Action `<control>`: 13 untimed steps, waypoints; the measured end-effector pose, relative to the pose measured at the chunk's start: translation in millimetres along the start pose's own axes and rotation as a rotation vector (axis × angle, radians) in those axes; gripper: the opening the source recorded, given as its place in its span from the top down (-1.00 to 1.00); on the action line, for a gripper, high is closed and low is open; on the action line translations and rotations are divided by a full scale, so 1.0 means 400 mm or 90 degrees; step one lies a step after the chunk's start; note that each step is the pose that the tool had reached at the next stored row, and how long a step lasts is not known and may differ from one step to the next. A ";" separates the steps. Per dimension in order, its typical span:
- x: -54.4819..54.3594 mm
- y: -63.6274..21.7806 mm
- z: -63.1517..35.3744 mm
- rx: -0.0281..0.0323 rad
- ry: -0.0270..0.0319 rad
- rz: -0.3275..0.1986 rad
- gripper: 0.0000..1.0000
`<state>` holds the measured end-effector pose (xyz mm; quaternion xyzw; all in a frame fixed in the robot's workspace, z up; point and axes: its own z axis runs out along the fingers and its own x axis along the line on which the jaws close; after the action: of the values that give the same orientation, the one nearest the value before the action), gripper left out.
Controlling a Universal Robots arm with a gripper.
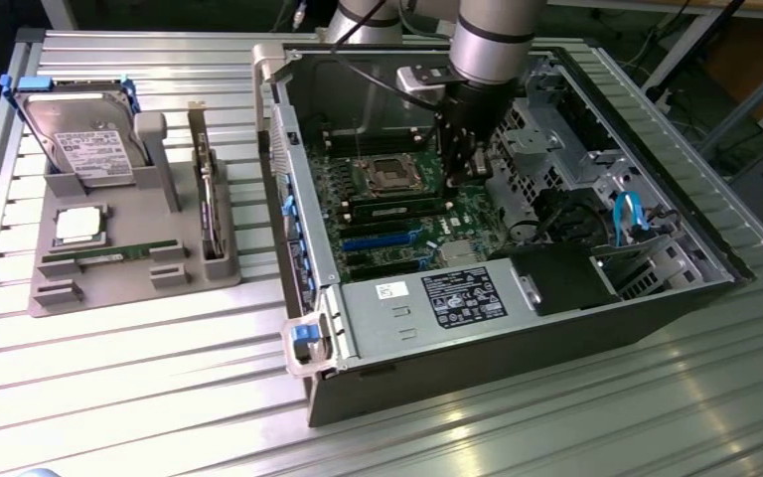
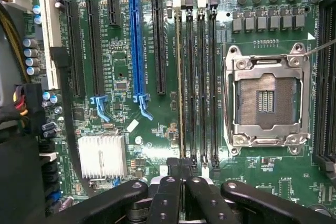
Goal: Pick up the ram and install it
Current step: 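Press down the ram until it locks into place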
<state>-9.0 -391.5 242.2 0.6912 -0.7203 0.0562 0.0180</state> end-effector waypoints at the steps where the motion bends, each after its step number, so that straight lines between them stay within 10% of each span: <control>1: -0.015 0.001 0.005 0.0001 0.0001 0.000 0.79; 13: -0.011 0.002 0.036 0.0002 0.0063 0.000 0.79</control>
<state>-8.9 -388.6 227.3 0.6911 -0.7200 0.0597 0.0215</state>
